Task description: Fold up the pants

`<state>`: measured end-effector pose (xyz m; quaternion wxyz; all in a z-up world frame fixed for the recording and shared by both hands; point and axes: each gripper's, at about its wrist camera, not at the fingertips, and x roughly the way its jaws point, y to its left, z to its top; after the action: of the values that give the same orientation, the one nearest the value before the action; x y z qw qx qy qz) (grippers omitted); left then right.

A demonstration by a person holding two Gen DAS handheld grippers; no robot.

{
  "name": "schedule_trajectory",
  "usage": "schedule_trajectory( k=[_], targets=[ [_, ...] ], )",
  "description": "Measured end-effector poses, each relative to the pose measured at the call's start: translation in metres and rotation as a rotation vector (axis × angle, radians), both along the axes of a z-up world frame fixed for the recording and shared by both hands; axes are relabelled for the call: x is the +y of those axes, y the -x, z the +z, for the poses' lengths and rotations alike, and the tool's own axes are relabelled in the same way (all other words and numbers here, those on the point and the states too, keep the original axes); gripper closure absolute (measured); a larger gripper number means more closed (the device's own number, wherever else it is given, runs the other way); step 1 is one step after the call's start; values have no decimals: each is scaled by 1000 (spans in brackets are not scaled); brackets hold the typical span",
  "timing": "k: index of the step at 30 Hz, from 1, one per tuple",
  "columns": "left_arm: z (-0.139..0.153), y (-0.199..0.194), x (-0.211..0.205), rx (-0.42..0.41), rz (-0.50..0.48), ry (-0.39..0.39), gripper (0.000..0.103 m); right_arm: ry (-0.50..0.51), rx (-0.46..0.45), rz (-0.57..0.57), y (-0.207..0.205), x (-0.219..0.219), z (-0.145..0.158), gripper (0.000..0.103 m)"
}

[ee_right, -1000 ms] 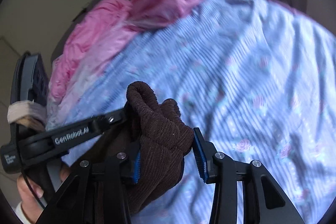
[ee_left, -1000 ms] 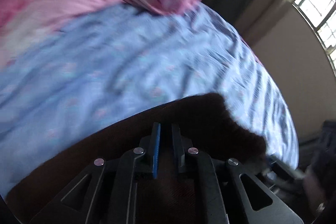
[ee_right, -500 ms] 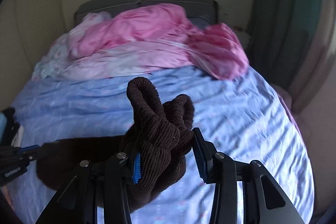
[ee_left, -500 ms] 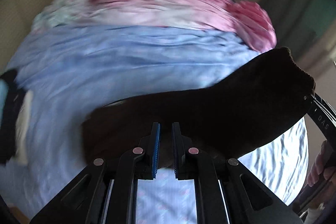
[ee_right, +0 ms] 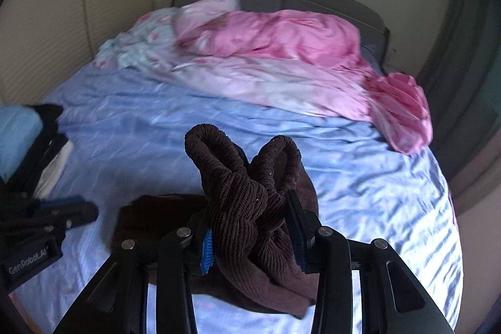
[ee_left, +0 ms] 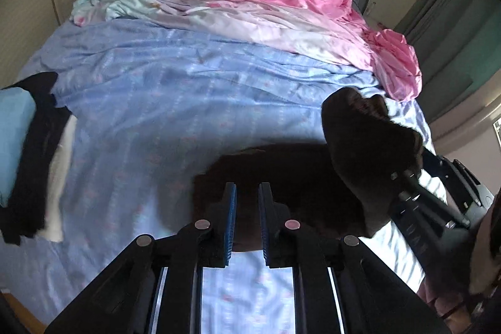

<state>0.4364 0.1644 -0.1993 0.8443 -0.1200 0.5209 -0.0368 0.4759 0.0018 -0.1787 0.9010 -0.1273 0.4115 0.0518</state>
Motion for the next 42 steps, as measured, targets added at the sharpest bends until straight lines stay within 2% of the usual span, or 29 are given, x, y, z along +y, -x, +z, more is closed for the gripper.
schedule_trajectory(
  k=[10,16,20,21,22,26,28,30,31,33,35,38,42],
  targets=[
    [-51,27,63,105,44,-18,88,112,124,131,6,91,-72,63],
    [-67,39,83,141,77,-48,88,155,174,198,10,120,-102,63],
    [-68,43,91,140,100,-63,75,190,217,257,16,132,-113,55],
    [-67,44,92,139,105,-70,72,181,223,275,19,133,-113,48],
    [-65,45,93,132,107,-79,72,155,233,291,21,132,-111,46],
    [-51,47,94,101,119,-106,71,53,213,337,38,124,-88,45],
    [-39,48,90,70,104,-115,68,-48,202,381,51,114,-66,45],
    [-26,48,80,26,67,-121,66,-96,140,390,68,99,-39,45],
    [-18,47,71,0,34,-116,65,-103,112,384,73,92,-31,44],
    [-9,42,56,-34,-18,-86,63,-100,58,331,80,72,-17,33],
    [-4,33,36,-61,-79,-39,62,-109,26,248,76,43,-11,33],
    [-7,11,1,-79,-178,0,62,-119,49,118,58,2,-17,33],
    [-24,-23,-35,-47,-285,-3,61,-191,98,-36,31,-49,-30,33]
  ],
)
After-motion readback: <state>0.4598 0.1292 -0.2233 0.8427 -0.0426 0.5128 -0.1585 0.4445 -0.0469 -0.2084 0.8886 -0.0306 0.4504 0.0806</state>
